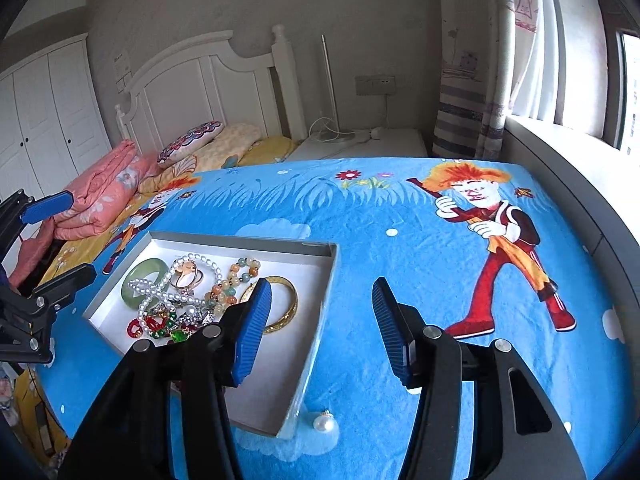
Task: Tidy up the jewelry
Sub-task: 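Move the right gripper to the loose pearl and close on it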
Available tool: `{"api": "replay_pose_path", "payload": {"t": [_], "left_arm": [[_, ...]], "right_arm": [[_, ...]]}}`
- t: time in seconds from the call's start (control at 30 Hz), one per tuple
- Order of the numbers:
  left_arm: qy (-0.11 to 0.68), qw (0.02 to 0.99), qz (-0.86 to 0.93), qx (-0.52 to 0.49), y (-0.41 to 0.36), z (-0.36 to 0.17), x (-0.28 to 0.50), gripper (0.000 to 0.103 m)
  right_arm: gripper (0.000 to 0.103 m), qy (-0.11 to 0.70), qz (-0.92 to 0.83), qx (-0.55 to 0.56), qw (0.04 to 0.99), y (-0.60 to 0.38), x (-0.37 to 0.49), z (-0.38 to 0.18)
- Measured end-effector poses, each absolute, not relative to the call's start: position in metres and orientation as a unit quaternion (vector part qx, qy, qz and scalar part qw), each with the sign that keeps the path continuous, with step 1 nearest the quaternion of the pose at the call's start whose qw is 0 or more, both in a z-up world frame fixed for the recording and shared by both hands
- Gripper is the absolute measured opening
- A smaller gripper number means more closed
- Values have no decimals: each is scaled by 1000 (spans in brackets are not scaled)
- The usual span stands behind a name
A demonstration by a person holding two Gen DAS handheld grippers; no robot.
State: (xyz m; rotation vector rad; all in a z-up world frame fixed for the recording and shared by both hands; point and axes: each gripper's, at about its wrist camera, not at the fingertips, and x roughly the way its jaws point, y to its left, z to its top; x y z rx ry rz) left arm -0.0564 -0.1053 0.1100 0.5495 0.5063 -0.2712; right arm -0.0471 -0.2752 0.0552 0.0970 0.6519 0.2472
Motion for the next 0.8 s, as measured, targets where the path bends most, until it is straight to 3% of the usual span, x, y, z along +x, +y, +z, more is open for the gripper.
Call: {"api": "replay_pose_path", "payload": {"t": [0.37,0.7,0.8], "left_arm": [[268,927,-178,192,-86,87,-109,91],[327,909,-208,156,-85,32,-131,91],[338,904,-216,146,-86,24,-128,91]], "right_arm": [[57,344,95,56,933,-313,-82,23],[56,382,150,-106,906,-268,-105,5],[50,388,159,-113,901,-265,-101,3]]}}
